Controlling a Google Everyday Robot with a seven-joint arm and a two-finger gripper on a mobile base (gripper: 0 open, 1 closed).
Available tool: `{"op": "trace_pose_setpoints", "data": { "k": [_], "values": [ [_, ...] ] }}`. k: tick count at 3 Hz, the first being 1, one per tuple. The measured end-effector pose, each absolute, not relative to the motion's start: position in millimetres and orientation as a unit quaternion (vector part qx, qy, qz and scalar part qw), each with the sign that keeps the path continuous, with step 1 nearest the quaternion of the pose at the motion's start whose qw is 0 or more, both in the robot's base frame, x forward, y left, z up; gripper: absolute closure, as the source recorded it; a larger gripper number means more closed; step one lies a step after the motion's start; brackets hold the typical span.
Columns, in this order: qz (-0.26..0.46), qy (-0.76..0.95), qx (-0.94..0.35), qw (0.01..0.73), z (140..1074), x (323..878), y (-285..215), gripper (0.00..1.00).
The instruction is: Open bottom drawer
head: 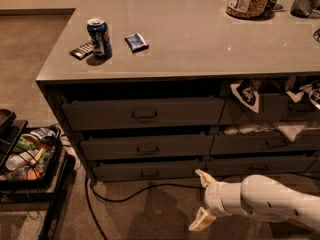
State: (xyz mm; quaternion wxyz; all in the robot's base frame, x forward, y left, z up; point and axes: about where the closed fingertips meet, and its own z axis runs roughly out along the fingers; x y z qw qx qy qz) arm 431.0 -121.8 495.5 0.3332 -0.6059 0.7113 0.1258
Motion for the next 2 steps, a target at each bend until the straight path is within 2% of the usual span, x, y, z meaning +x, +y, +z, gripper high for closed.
{"op": "trace_pose_setpoints", "data": {
  "k": [2],
  "values": [
    [0.158,0.632,-0.679,0.339,412,476,-112,0.0]
  ]
}}
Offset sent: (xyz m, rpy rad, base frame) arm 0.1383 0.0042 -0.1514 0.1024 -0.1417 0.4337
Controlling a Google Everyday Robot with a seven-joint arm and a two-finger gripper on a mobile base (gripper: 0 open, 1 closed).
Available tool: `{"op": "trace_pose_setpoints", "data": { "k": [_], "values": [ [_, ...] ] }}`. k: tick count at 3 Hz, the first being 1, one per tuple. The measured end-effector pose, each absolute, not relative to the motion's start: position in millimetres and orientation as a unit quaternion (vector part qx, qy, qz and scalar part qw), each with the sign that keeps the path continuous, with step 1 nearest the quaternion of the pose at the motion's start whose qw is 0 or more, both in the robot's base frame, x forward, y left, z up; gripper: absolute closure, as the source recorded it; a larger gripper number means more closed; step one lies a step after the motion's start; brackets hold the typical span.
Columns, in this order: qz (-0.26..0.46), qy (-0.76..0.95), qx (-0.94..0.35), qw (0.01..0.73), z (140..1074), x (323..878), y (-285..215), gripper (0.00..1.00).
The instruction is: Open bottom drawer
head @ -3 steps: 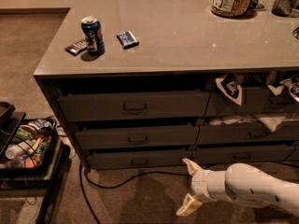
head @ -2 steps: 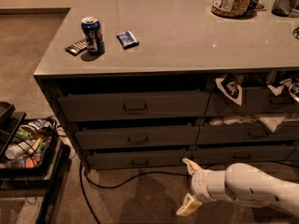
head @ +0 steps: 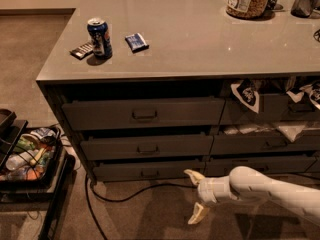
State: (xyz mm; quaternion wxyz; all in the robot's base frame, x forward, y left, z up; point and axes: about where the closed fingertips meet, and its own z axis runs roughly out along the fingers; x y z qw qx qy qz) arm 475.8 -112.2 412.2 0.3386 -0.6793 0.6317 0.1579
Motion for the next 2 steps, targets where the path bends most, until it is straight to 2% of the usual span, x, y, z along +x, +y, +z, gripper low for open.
{"op": "trace_pose_setpoints", "data": {
  "k": [1,2],
  "values": [
    [0.216,0.569,-0.712,0.352,363,480,-97,0.0],
    [0.241,0.555,-0.708,0.362,342,480,-95,0.0]
  ]
}}
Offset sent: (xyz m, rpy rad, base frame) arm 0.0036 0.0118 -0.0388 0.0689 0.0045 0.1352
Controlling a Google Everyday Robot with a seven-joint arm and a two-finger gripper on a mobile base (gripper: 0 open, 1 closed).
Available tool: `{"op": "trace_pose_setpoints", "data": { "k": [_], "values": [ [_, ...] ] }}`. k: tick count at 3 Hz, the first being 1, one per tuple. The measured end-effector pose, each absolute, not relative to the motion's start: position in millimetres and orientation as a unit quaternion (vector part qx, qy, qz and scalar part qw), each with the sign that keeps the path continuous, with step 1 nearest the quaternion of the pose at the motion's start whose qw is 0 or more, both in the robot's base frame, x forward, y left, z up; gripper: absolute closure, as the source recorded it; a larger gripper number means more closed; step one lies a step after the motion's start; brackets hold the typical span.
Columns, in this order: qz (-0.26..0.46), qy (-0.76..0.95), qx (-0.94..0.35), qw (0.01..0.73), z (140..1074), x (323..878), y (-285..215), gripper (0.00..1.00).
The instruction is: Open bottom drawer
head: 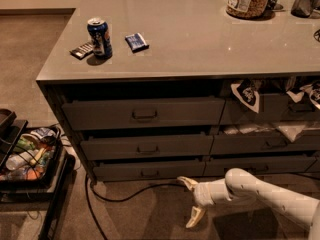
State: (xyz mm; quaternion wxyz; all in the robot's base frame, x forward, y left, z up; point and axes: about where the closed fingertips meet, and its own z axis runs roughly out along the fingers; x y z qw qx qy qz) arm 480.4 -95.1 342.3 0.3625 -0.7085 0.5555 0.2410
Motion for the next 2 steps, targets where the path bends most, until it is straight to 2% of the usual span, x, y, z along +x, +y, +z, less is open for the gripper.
{"op": "trace_pose_setpoints", "data": {
  "k": [2],
  "values": [
    [0.224,0.573,-0.695,0.371,326,490,-94,0.0]
  ]
}}
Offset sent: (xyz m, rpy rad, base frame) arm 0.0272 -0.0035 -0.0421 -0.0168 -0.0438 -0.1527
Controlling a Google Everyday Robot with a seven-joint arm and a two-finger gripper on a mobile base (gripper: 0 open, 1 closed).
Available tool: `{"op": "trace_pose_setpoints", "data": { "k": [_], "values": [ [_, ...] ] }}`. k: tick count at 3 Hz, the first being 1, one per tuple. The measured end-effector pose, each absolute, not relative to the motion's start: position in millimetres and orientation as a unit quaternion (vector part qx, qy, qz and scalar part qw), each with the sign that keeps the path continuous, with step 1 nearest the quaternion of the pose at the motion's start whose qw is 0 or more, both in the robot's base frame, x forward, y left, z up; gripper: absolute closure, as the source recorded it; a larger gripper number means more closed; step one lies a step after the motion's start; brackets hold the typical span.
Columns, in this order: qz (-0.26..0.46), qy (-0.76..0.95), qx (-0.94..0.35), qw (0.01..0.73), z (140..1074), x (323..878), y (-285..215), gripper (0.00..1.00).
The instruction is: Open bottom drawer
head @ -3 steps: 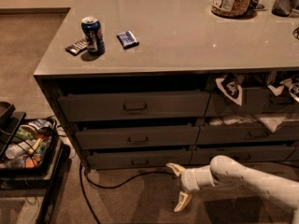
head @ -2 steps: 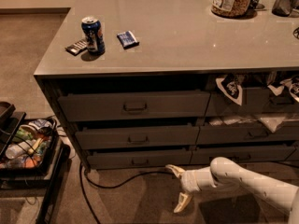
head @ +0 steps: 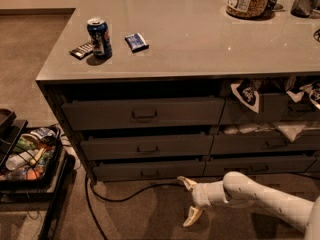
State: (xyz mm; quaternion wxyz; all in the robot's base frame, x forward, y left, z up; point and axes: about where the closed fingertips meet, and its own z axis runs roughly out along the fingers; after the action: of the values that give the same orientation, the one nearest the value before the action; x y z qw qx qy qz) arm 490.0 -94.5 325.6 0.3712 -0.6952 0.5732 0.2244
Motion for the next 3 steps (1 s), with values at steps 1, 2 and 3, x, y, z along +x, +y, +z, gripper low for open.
{"op": "trace_pose_setpoints", "data": {
  "k": [1,2,3],
  "values": [
    [0.189,0.591,-0.685,0.381,299,525,-100,0.0],
    [0.147,0.601,-0.677,0.399,286,562,-111,0.0],
    [0.127,0.599,-0.679,0.405,275,593,-112,0.0]
  ]
}}
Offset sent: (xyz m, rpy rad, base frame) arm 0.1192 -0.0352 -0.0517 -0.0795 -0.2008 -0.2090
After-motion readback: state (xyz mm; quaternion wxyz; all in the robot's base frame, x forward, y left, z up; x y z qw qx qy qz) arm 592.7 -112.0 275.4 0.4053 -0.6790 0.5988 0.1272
